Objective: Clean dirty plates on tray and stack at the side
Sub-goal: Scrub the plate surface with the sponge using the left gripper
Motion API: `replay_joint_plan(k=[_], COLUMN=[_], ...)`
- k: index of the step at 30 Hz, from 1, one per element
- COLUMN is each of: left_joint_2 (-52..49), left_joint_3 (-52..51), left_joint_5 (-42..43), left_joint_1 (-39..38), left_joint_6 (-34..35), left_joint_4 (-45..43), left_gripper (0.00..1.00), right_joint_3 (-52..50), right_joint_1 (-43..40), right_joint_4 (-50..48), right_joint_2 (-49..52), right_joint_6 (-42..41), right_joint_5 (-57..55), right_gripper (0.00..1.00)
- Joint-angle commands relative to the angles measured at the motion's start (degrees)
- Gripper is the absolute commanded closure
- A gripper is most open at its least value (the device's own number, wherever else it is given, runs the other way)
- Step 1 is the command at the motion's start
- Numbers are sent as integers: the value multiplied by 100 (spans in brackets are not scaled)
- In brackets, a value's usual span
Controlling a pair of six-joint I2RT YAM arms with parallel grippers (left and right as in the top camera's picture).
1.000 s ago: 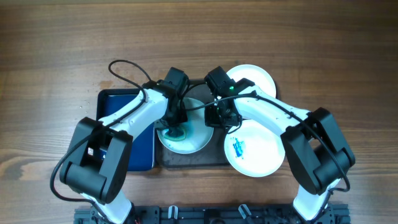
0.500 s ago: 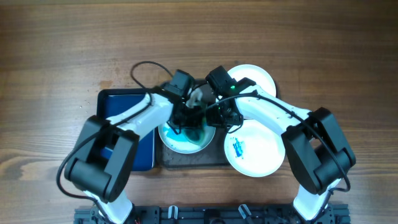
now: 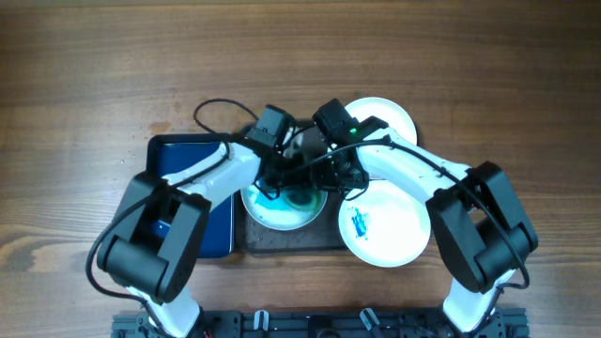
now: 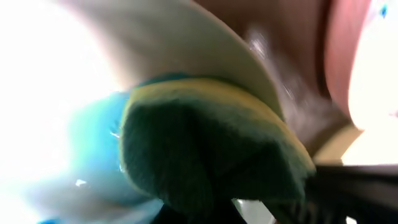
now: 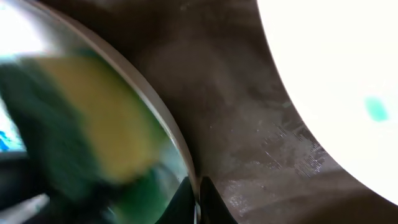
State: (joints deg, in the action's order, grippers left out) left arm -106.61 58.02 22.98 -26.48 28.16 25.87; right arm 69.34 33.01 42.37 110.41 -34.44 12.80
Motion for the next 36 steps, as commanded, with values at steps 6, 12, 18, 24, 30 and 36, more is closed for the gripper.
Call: replay_joint_plan(k=[6,12,18,24,30,36], left_joint_2=[-450,-450,-450,-450,-450,-450], left_joint_3=[-271,-271,-271,-271,-271,-271], left_joint_5=[-3665,-3777,-2210,-262,601,87], left_joint_1=[776,791,623,48,-590,-496], left_joint_6=[728,715,-710,-1781,-1847,-813], left_joint_4=[1134,1882,1954,1416,940,479], left_gripper=[96,96,96,96,96,96], right_joint_3=[-46,-46,-46,-46,-46,-46], right_joint_1=[7,7,7,-2,-9,-9], right_joint_4=[28,26,-9,-33,-33,-26], right_joint_2=[81,81,81,81,81,81], right_joint_6=[-4,0,2,2,42,42], right_joint_5=[-221,-223,-223,-223,-221,-219], right_gripper=[96,96,96,96,96,96])
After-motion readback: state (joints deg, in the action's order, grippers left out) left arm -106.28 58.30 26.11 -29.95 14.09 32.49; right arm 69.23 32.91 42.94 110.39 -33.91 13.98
